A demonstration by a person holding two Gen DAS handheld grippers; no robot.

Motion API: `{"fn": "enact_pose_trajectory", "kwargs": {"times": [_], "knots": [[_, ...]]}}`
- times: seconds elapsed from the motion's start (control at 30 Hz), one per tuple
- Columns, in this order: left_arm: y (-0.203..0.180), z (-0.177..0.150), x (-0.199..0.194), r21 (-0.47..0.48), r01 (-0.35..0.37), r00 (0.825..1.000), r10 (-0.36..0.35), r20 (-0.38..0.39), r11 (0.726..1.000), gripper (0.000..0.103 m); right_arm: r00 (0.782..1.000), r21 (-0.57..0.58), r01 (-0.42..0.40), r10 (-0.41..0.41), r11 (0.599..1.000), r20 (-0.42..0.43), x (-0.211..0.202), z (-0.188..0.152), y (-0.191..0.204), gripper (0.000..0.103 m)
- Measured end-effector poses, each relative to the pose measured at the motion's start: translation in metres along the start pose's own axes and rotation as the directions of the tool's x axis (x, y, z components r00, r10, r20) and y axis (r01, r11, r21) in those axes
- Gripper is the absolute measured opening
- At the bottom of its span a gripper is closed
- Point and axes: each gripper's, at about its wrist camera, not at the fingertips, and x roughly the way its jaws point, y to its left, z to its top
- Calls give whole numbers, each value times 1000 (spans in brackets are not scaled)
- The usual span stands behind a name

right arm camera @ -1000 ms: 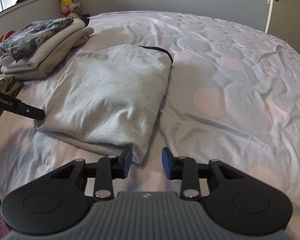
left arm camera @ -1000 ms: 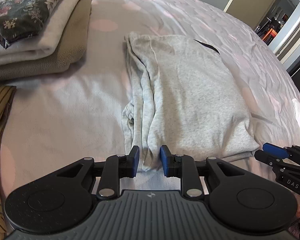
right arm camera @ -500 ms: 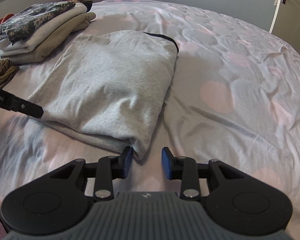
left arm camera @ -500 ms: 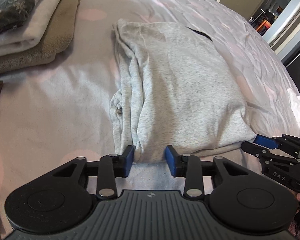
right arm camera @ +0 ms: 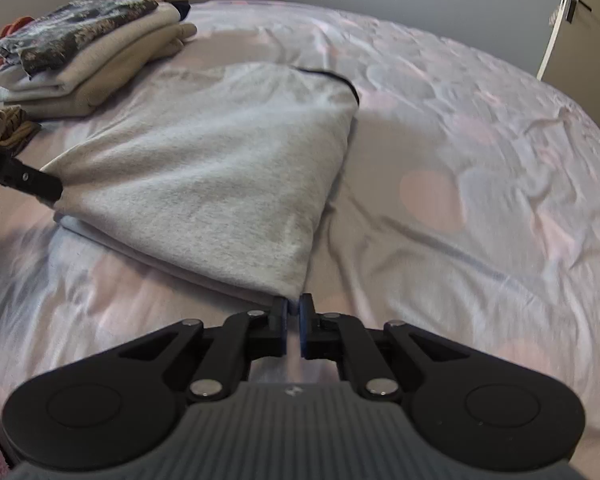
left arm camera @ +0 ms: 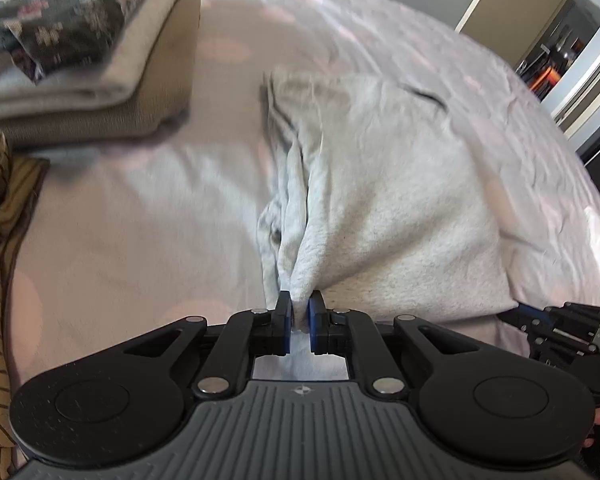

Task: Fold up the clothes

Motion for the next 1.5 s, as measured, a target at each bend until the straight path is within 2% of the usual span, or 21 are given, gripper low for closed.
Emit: {"fn": "enact_pose_trajectory", "kwargs": {"times": [0.2,0.37,0.43,0.5,0.57,0.6,0.63,0.7,0.73,0.8,0.87,1.0,1.07,1.1,1.13,1.23,1.3,1.4,1.5], "knots": [[7,0,18,-38,0,998,-2,-57,999,7,998,50,-14,17,999,-55,9,-2,-10,5],[6,-3,9,-35,-45,997,43,-60,998,23,997,109,0,9,994,-79,6,-5,-21,2],[6,-3,0,-36,-80,996,79,-45,996,31,998,151,11,-1,988,-66,0,-5,-28,6],[9,-3,-12,-50,-120,993,120,-7,991,32,999,201,22,-16,979,-32,-9,-6,-35,9],[12,-4,-26,-77,-130,989,135,56,989,34,999,257,13,-20,966,25,-21,-6,-43,23],[14,-4,-32,-90,-125,987,132,88,988,36,998,279,4,-22,960,60,-25,-6,-46,35],[16,-3,-36,-102,-95,987,107,123,990,41,995,297,-10,-20,955,96,-30,-5,-49,43],[18,0,-41,-108,-22,981,42,190,994,43,988,319,-26,-25,948,154,-34,-3,-49,52],[17,2,-41,-104,15,975,9,222,994,46,984,325,-30,-29,945,177,-35,-1,-48,61],[10,6,-35,-99,36,962,-8,274,994,51,974,336,-40,-38,941,223,-36,2,-47,69],[2,11,-29,-92,32,948,-1,319,995,51,968,344,-49,-40,938,247,-30,3,-43,68],[-23,18,-14,-37,-65,920,74,386,997,48,967,332,-69,-18,941,253,-9,6,-34,67],[-36,21,-6,-12,-114,901,109,420,993,35,961,310,-60,-29,949,275,-4,6,-30,62],[-41,22,-3,1,-135,896,122,428,991,32,959,290,-39,-46,956,279,-2,6,-27,54],[-42,21,1,18,-146,901,126,414,989,30,959,274,-19,-60,962,276,0,7,-25,45],[-42,18,11,33,-184,915,158,372,982,28,967,264,-14,-54,964,250,10,8,-25,34],[-32,19,19,-12,-192,929,186,319,981,28,973,261,-13,-48,965,224,17,7,-24,34],[-8,20,31,-115,-120,961,144,236,986,31,981,235,9,-54,972,188,25,6,-20,34],[-2,20,27,-153,-112,963,146,228,982,38,981,225,33,-75,974,181,26,5,-18,34]]}}
